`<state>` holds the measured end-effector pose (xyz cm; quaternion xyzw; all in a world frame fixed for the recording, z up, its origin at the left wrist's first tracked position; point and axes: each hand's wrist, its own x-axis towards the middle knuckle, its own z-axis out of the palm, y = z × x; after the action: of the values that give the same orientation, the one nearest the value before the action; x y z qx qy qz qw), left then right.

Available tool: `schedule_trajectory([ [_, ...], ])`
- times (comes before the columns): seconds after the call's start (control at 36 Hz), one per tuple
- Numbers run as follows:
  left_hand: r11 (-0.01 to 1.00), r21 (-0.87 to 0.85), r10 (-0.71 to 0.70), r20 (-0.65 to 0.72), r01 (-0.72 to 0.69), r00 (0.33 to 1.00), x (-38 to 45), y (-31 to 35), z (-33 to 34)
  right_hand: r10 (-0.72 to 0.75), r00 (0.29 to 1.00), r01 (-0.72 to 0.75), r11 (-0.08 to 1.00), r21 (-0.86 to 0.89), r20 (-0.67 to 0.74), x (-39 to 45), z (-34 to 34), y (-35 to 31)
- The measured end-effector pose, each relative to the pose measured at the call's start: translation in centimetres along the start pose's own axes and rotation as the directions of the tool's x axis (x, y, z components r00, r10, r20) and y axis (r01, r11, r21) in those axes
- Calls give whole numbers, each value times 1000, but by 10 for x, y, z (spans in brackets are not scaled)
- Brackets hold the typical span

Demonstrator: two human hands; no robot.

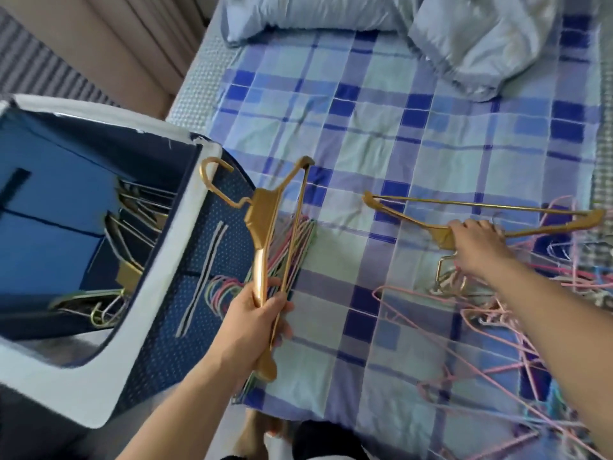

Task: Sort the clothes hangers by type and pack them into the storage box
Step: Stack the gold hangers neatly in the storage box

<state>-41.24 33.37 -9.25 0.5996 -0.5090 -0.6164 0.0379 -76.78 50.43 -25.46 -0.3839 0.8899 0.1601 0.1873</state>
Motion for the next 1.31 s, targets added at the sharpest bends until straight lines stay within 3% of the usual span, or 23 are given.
schedule_trajectory([
  [0.11, 999, -23, 44, 61, -43, 997, -20, 15, -4, 107, 994, -99, 952, 291, -12, -22, -55, -1],
  [0.19, 996, -27, 90, 109, -88, 990, -39, 29, -8, 115, 991, -47, 785, 618, -70, -57, -116, -10],
  [0.25, 993, -27, 115, 131, -113, 985, -50, 37, -8, 100, 990, 24, 566, 824, -98, -88, -157, -30],
  [0.31, 989, -45, 147, 160, -142, 976, -63, 45, -10, 56, 995, 68, 232, 970, -83, -123, -192, -60],
  [0.36, 982, -32, 191, 196, -188, 962, -75, 53, -11, 26, 997, 69, -65, 995, -67, -152, -221, -93],
  [0.39, 975, -18, 219, 216, -220, 951, -82, 57, -14, 40, 996, 80, -150, 985, -75, -163, -234, -109],
  [0.53, 916, 63, 356, 322, -395, 877, -103, 69, -28, 147, 987, 114, -334, 936, -68, -189, -272, -186],
  [0.75, 926, 13, 338, 421, -378, 842, -108, 79, -84, 181, 982, 140, -466, 874, -61, -207, -307, -255],
  [0.86, 928, -36, 347, 441, -370, 828, -82, 102, -141, 248, 969, 122, -396, 910, -22, -202, -337, -281],
  [0.92, 931, -40, 344, 425, -362, 837, -65, 118, -172, 292, 955, 135, -284, 949, -49, -198, -355, -282],
  [1.06, 862, 163, 389, 394, -480, 832, -3, 165, -277, 326, 917, 150, 253, 956, -230, -201, -416, -299],
  [1.11, 825, 230, 395, 420, -517, 817, 28, 191, -337, 294, 900, 166, 452, 876, -323, -199, -446, -325],
  [1.22, 786, 294, 398, 431, -543, 810, 70, 223, -414, 150, 920, 149, 720, 678, -362, -217, -489, -346],
  [1.31, 744, 347, 404, 447, -572, 798, 90, 248, -468, -50, 950, 225, 793, 566, -308, -236, -514, -369],
])
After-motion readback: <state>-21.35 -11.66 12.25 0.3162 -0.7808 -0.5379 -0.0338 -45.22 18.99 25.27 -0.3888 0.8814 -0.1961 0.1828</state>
